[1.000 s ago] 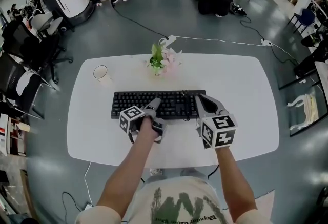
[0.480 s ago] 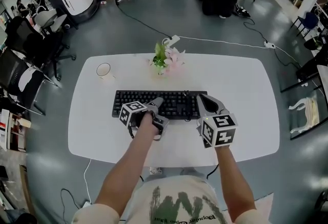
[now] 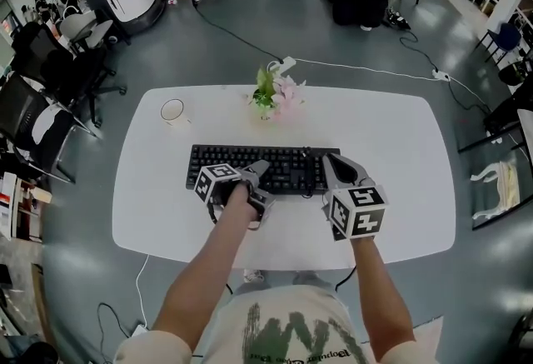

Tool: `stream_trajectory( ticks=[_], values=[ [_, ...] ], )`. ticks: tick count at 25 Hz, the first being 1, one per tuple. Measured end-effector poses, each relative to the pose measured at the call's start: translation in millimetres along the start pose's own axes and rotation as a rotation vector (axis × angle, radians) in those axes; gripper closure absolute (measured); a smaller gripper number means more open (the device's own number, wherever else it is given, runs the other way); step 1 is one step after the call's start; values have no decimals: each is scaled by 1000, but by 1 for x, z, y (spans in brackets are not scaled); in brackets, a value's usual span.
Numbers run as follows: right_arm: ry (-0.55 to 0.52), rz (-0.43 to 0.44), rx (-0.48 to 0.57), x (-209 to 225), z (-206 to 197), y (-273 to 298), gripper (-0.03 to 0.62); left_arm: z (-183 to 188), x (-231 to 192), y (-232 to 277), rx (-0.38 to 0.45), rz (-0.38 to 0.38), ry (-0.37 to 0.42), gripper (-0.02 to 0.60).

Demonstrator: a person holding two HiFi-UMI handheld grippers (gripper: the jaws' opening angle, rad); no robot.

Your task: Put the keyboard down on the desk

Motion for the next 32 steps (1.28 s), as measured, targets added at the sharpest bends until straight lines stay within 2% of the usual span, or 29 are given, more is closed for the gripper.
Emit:
stream_trajectory(
  ticks=[5, 15, 25, 28, 30, 32],
  values=[
    [4, 4, -3, -2, 2, -2, 594, -3, -3, -7, -9, 10, -1, 163],
    [6, 22, -1, -8, 3, 0, 594, -2, 11, -25, -9, -29, 87, 149],
    [-5, 27, 24, -1, 19, -6, 594, 8, 56, -46, 31, -98, 310, 166],
    [-14, 30, 34, 0, 26, -7, 594, 9, 69, -51, 48, -129, 393, 201],
    [-21, 32, 41, 1, 31, -7, 594, 10, 82, -55, 60, -162, 458, 250],
    [-27, 35, 50, 3, 37, -7, 594, 11, 96, -61, 87, -186, 562, 289]
  ],
)
Point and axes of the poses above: the fingertips, and each gripper's own axes: y forward along the fingers, x to its right, z out of its top, the point moved 2 cm from there along -y, backward along the fingers, and after that the axes turned 2 degrees about -y, right-handed, at the moved point
